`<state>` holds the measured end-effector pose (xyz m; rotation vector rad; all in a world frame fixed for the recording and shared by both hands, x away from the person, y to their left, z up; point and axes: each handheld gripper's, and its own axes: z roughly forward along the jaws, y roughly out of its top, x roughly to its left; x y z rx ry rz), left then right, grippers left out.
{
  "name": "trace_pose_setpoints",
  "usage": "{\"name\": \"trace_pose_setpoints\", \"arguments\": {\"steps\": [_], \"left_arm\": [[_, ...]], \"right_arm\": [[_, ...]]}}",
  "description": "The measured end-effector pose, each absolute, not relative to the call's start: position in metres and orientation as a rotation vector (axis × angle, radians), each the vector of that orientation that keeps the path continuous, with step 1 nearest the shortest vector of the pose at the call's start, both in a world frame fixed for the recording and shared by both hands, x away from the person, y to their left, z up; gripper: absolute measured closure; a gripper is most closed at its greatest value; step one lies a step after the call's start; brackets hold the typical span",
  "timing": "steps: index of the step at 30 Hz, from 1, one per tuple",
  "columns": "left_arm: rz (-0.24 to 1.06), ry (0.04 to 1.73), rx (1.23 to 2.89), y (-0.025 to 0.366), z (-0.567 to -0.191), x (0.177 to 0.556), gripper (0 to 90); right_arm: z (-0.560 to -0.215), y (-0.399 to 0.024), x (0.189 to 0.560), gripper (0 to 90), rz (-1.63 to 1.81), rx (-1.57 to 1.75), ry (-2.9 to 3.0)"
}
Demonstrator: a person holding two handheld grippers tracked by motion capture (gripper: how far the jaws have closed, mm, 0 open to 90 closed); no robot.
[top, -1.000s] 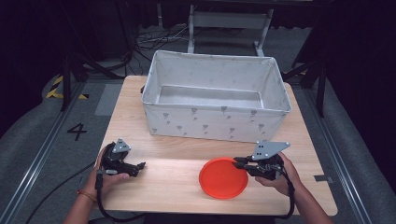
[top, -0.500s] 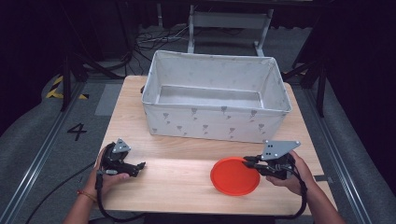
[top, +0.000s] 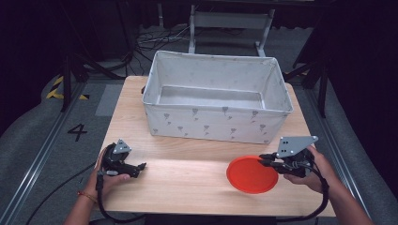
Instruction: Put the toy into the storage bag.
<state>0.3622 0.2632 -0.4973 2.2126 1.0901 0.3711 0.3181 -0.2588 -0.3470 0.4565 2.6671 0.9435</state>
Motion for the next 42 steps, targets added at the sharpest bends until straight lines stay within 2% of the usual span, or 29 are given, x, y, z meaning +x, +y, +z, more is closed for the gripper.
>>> {"name": "trace_pose_setpoints", "arguments": {"steps": [42], "left_arm": [[0.373, 1.088, 2.211, 0.263, -0.497, 0.362, 1.2]], "right_arm": [[-0.230, -0.263, 0.327, 82.5, 0.646, 0.199, 2.692]]}}
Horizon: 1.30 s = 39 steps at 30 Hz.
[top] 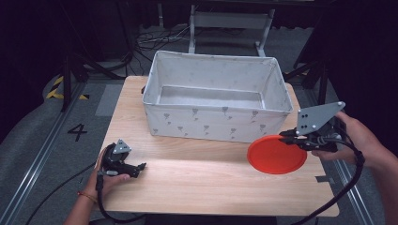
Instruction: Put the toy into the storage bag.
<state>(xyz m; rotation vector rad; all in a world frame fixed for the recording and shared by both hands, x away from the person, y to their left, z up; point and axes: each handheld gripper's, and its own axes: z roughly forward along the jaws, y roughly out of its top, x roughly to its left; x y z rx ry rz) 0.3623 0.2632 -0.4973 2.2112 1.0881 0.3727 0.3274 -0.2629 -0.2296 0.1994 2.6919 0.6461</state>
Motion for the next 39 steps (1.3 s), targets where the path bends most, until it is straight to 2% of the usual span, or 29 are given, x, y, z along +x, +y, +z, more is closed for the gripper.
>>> {"name": "trace_pose_setpoints", "arguments": {"steps": [17, 39], "left_arm": [[0.372, 1.088, 2.212, 0.263, -0.497, 0.362, 1.2], [0.373, 1.088, 2.213, 0.263, -0.497, 0.362, 1.2]], "right_arm": [[-0.184, -0.263, 0.345, 82.5, 0.625, 0.199, 2.673], [-0.141, -0.257, 0.397, 82.5, 0.638, 0.274, 2.608]]}}
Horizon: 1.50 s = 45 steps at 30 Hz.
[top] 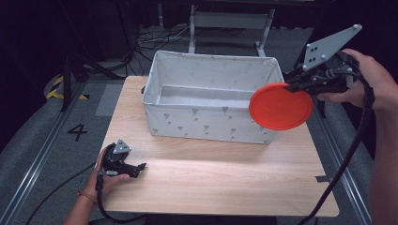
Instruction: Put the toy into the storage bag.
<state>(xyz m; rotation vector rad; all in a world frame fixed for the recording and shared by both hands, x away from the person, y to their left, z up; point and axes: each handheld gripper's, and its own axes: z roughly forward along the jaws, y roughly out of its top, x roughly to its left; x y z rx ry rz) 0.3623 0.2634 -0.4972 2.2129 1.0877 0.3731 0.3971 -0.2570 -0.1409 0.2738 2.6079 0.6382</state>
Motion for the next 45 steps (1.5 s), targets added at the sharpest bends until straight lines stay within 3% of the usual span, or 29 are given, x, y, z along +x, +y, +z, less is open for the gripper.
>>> {"name": "trace_pose_setpoints", "arguments": {"steps": [20, 45], "left_arm": [[0.378, 1.085, 2.212, 0.263, -0.497, 0.362, 1.2], [0.375, 1.085, 2.211, 0.264, -0.497, 0.362, 1.7]], "right_arm": [[-0.136, -0.249, 0.456, 82.5, 0.691, 0.359, 2.538], [-0.201, -0.245, 0.503, 82.4, 0.676, 0.388, 2.604]]}}
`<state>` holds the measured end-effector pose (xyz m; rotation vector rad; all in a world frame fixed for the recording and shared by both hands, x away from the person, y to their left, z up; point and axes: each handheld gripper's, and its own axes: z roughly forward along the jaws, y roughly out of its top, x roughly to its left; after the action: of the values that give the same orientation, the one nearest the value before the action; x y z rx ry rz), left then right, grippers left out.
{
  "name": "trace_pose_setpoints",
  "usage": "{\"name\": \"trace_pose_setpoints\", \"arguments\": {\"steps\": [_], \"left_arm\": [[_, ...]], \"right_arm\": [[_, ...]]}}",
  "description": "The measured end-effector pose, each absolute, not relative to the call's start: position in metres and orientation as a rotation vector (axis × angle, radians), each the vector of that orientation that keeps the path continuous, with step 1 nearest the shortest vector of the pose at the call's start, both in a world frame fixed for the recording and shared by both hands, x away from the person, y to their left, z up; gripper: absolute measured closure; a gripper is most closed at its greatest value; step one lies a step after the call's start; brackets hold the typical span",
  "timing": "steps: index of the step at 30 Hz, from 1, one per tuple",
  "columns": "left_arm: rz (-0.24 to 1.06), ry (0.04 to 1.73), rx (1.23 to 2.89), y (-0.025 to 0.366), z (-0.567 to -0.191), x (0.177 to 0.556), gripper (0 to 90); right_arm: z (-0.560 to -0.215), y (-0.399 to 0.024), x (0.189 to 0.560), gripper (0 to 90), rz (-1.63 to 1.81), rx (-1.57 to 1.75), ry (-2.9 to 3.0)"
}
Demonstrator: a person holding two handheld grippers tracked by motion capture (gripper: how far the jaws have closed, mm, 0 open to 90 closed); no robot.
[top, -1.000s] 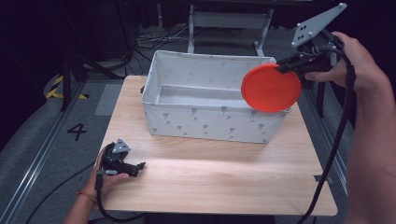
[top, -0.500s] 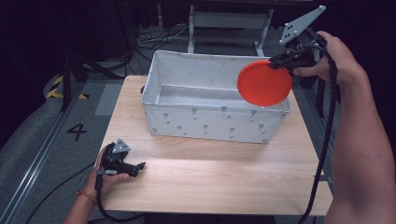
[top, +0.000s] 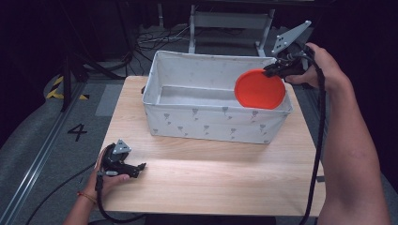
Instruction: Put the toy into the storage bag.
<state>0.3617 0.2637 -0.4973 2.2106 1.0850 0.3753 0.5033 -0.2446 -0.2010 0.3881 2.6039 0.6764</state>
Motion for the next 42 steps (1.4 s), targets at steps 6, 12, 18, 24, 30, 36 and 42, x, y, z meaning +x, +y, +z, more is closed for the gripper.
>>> {"name": "trace_pose_setpoints", "arguments": {"steps": [6, 12, 18, 24, 30, 36, 42], "left_arm": [[0.375, 1.086, 2.210, 0.264, -0.497, 0.362, 1.7], [0.375, 1.085, 2.211, 0.264, -0.497, 0.362, 1.7], [0.376, 1.086, 2.211, 0.264, -0.497, 0.362, 1.7], [0.375, 1.085, 2.211, 0.264, -0.497, 0.362, 1.7], [0.376, 1.086, 2.211, 0.264, -0.497, 0.362, 1.7], [0.379, 1.084, 2.210, 0.264, -0.497, 0.362, 1.7], [0.381, 1.082, 2.211, 0.264, -0.497, 0.362, 1.7]], "right_arm": [[-0.225, -0.240, 0.509, 82.4, 0.647, 0.384, 2.658], [-0.252, -0.236, 0.509, 82.4, 0.567, 0.363, 2.720], [-0.274, -0.234, 0.507, 82.3, 0.527, 0.351, 2.773], [-0.290, -0.229, 0.504, 82.1, 0.477, 0.325, 2.800], [-0.296, -0.226, 0.503, 81.9, 0.431, 0.314, 2.830], [-0.298, -0.223, 0.503, 81.5, 0.375, 0.300, 2.865], [-0.303, -0.228, 0.506, 81.0, 0.345, 0.296, 2.906]]}}
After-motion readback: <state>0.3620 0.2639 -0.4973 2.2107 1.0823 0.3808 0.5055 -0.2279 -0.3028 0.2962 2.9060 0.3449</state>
